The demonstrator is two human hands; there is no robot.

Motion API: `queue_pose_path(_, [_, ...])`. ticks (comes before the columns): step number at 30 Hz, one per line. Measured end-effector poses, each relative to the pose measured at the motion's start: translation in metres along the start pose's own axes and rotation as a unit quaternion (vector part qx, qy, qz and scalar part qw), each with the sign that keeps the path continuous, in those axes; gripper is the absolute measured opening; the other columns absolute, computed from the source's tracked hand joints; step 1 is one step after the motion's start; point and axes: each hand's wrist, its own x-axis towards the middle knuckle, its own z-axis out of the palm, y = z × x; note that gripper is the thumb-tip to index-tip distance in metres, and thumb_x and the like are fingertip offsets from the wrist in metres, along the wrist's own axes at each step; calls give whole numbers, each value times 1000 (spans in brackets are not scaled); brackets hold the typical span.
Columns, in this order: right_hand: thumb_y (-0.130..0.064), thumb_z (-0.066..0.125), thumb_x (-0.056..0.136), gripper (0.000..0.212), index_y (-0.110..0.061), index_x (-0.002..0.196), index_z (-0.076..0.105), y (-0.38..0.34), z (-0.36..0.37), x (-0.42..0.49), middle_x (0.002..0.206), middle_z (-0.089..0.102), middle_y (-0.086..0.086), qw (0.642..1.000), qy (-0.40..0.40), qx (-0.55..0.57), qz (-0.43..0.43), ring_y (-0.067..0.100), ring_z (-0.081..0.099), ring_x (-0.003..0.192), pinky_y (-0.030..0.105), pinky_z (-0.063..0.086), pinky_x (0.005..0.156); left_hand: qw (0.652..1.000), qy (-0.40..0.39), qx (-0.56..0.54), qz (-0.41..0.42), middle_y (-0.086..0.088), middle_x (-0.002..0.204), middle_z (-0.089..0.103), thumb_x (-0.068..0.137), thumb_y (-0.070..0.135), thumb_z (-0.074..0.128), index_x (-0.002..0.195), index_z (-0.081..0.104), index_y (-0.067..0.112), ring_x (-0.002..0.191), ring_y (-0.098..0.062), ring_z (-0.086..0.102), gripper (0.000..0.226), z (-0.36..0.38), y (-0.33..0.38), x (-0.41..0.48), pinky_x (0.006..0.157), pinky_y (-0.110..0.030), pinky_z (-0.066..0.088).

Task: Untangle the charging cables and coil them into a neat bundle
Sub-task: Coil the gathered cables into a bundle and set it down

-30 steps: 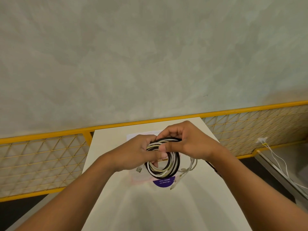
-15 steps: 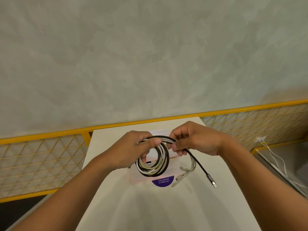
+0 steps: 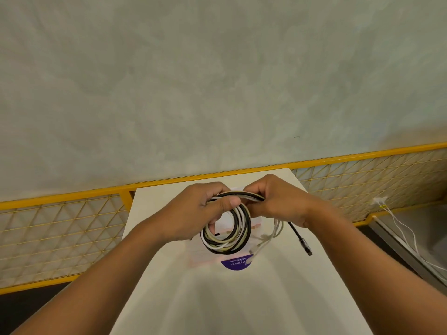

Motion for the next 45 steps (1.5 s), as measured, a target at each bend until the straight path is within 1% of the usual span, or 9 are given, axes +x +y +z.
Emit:
queue_pose_path(5, [3, 68, 83, 34, -21, 60, 69, 8, 8, 2, 54, 44, -4, 992, -10, 127, 15, 10, 35, 49, 18, 32, 48, 1000, 15, -3, 12, 8, 58, 50, 84, 58, 54, 97, 67, 29, 54, -10, 57, 35, -2, 2, 0, 60, -33, 52])
queue_pose_path(11, [5, 61, 86, 15, 1, 98, 68, 18, 9, 8, 66, 45, 6, 965, -20, 261, 27, 8, 36, 48, 21, 27, 49, 999, 35, 18, 13, -5, 68, 60, 82, 59, 53, 104, 61, 30, 55, -10, 59, 38, -3, 5, 2, 52, -18, 45])
queue_pose_path(15, [1, 59, 70, 48, 12, 116, 59, 19, 12, 8, 59, 51, 0, 940, -46, 337, 36, 9, 35, 47, 22, 26, 48, 998, 49, 28, 16, 2, 74, 65, 85, 58, 53, 108, 60, 31, 54, -9, 59, 36, -1, 6, 1, 49, -14, 42])
queue_pose_path(18, [-8, 63, 59, 66, 3, 124, 56, 17, 14, 7, 65, 52, 3, 924, -62, 376, 16, 12, 36, 50, 24, 27, 49, 997, 62, 25, 28, 11, 79, 68, 95, 42, 57, 103, 63, 29, 55, -2, 60, 16, 2, 5, 2, 52, -15, 45])
queue_pose_path(22, [-5, 75, 70, 73, -28, 136, 55, 13, 22, 4, 78, 57, 8, 957, -9, 289, -2, 18, 47, 63, 28, 36, 55, 996, 86, 24, -2, 13, 63, 62, 99, 41, 55, 89, 62, 34, 54, -7, 63, 14, 4, -1, 5, 55, -29, 49])
queue_pose_path(25, [-1, 82, 74, 79, -43, 133, 50, 4, 35, 3, 85, 68, 14, 981, 91, 171, -21, 22, 65, 78, 42, 57, 81, 992, 113, 39, -38, 5, 60, 58, 98, 48, 52, 79, 59, 27, 55, -12, 66, 29, 5, -4, 8, 59, -27, 46])
queue_pose_path(32, [-8, 76, 83, 53, -33, 118, 44, -2, 48, 2, 74, 70, 20, 975, 185, 101, -72, 15, 41, 51, 27, 42, 52, 983, 127, -72, -113, 7, 51, 51, 98, 50, 53, 75, 58, 8, 55, -12, 56, 48, 8, -3, 14, 69, -29, 44])
queue_pose_path(38, [-7, 76, 85, 15, -17, 90, 67, 2, 47, 8, 85, 72, -10, 969, 208, 68, -114, 7, 66, 76, 21, 51, 71, 971, 124, -138, -151, 6, 52, 49, 100, 48, 50, 90, 67, 7, 57, -13, 49, 46, 7, -6, 19, 74, -31, 42])
queue_pose_path(45, [-11, 79, 83, 13, -21, 92, 78, 2, 42, 8, 85, 75, -4, 975, 195, 39, -94, 15, 70, 80, 31, 59, 77, 970, 130, -132, -158, 5, 54, 51, 99, 53, 50, 93, 69, 9, 62, -16, 50, 48, 8, -8, 20, 77, -33, 41])
